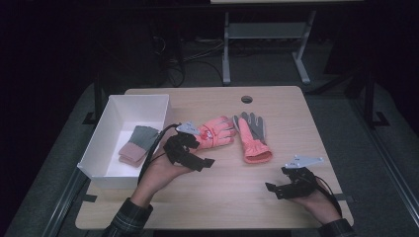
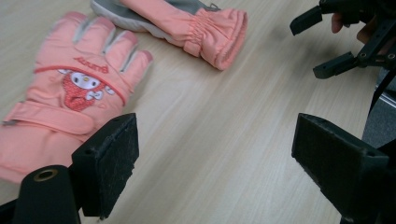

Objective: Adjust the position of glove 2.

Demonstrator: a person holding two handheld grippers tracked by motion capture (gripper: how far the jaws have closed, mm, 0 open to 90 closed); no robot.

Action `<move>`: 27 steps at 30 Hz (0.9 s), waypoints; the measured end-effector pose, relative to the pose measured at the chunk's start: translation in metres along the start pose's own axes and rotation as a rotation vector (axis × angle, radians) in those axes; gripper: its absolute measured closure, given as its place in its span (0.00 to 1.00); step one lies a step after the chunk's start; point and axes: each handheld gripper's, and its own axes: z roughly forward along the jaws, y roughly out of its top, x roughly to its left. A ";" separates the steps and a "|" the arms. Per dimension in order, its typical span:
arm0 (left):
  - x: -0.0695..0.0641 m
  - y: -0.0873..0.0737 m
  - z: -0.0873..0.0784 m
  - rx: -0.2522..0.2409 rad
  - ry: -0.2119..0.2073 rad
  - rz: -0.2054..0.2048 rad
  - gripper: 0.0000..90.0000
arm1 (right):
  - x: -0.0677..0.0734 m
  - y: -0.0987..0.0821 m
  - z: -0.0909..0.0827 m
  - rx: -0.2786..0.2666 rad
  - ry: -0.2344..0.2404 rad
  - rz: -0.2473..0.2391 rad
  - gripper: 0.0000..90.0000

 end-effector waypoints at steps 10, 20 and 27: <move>-0.015 -0.023 0.030 0.021 0.009 0.032 0.16 | -0.006 0.015 -0.003 -0.042 -0.023 -0.001 0.52; -0.019 -0.053 0.046 0.013 0.008 0.053 0.16 | -0.020 0.046 0.003 -0.071 -0.032 -0.024 1.00; -0.016 -0.065 0.049 -0.011 0.028 0.085 0.16 | -0.036 0.074 0.022 -0.074 -0.020 -0.026 1.00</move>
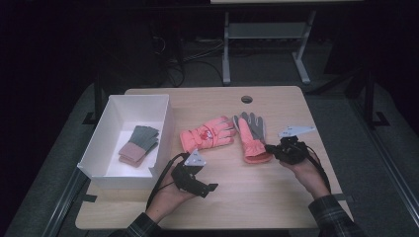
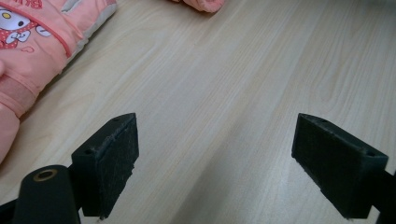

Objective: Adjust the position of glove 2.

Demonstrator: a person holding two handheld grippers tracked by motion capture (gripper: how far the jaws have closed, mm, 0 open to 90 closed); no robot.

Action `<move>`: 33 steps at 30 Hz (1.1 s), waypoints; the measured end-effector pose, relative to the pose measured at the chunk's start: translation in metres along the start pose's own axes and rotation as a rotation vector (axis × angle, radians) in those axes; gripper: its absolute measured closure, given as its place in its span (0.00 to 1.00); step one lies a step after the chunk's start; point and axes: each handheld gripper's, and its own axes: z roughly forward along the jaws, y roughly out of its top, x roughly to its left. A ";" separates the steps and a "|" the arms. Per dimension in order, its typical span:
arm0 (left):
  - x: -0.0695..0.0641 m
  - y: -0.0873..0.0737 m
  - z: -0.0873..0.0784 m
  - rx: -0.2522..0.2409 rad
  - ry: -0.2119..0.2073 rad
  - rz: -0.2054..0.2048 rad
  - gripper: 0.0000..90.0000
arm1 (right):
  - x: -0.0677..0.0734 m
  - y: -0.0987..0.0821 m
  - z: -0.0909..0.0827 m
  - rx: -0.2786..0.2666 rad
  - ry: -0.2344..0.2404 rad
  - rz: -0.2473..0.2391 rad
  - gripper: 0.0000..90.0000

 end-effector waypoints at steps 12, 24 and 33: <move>-0.005 -0.008 0.018 0.037 -0.015 0.031 0.16 | -0.032 0.026 0.050 0.018 0.005 0.025 1.00; -0.002 -0.010 0.022 0.042 -0.012 0.026 0.16 | -0.040 0.023 0.066 0.039 0.005 0.035 1.00; 0.000 -0.010 0.022 0.040 -0.016 0.016 0.16 | -0.035 0.021 0.063 0.065 0.019 0.020 1.00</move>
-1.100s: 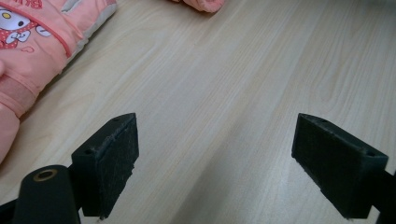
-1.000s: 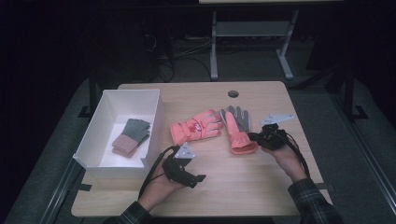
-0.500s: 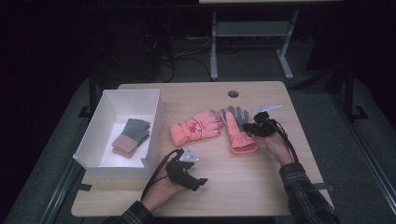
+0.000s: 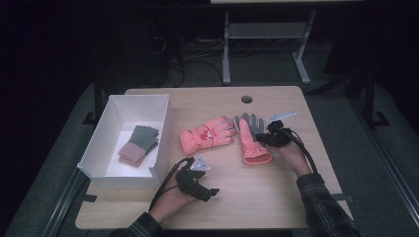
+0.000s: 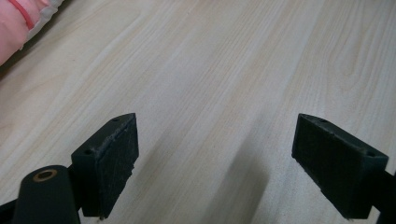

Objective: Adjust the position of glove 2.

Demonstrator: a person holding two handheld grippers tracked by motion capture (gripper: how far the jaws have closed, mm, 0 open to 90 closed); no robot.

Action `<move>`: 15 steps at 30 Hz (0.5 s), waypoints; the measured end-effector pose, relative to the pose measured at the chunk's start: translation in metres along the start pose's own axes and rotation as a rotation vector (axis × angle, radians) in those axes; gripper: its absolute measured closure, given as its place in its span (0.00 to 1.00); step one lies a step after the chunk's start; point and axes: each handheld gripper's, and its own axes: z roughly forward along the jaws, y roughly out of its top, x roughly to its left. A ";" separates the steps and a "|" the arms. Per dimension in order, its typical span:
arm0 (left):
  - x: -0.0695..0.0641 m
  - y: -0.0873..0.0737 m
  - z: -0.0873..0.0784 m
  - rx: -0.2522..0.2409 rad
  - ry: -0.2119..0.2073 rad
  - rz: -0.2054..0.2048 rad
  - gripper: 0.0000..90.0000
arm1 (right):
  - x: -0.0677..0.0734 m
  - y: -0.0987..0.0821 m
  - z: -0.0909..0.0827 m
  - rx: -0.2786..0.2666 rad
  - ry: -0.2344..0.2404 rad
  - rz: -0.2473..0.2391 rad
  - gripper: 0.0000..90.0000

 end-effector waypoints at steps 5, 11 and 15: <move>0.000 0.000 0.000 0.007 -0.004 0.002 0.16 | 0.007 -0.004 -0.005 0.016 0.007 -0.025 1.00; -0.002 0.000 0.002 0.016 -0.006 0.007 0.16 | 0.013 -0.011 -0.013 0.029 0.017 -0.021 1.00; -0.002 0.000 0.003 0.018 -0.009 0.011 0.16 | 0.018 -0.015 -0.018 0.036 0.022 -0.032 1.00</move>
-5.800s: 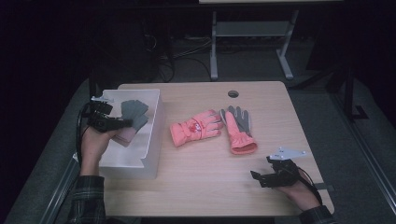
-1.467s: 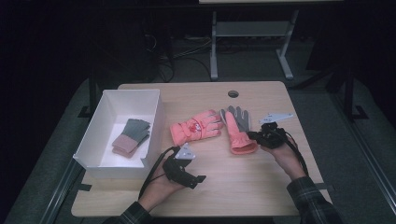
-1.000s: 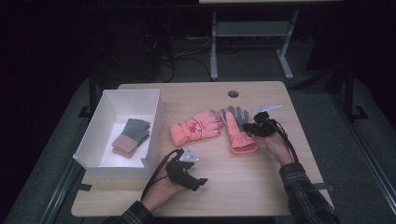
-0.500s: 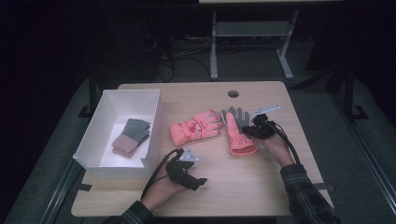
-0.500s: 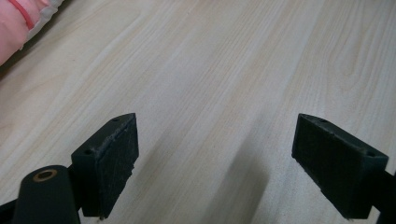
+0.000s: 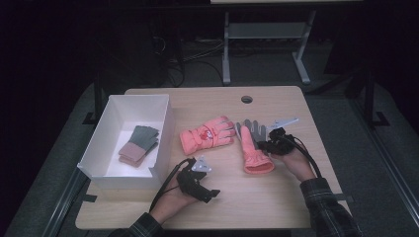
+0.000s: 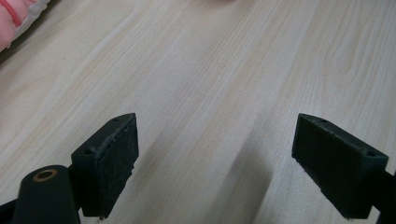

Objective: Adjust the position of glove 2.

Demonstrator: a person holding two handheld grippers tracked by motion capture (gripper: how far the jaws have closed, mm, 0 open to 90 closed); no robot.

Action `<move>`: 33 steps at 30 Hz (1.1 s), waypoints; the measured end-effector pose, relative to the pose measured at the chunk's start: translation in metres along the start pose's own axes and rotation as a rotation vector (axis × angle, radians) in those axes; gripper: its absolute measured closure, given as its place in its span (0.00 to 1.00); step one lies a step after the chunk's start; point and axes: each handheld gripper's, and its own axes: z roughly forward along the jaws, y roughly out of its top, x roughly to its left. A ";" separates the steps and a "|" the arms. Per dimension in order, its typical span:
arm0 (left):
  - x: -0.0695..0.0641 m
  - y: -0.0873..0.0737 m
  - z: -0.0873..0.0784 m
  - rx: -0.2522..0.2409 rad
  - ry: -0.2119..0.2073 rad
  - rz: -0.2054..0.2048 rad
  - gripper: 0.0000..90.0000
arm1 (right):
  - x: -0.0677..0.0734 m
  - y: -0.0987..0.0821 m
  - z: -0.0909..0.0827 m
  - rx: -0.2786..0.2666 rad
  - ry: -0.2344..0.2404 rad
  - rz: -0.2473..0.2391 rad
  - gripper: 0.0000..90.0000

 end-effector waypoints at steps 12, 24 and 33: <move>0.001 0.000 -0.001 0.001 -0.004 -0.003 0.16 | 0.016 -0.008 -0.008 0.032 0.026 -0.033 1.00; 0.001 0.000 -0.001 0.003 0.000 0.002 0.16 | 0.039 -0.023 -0.018 0.048 0.069 -0.089 1.00; 0.000 -0.001 -0.001 -0.003 -0.003 -0.014 0.16 | 0.060 -0.036 -0.028 0.056 0.080 -0.120 1.00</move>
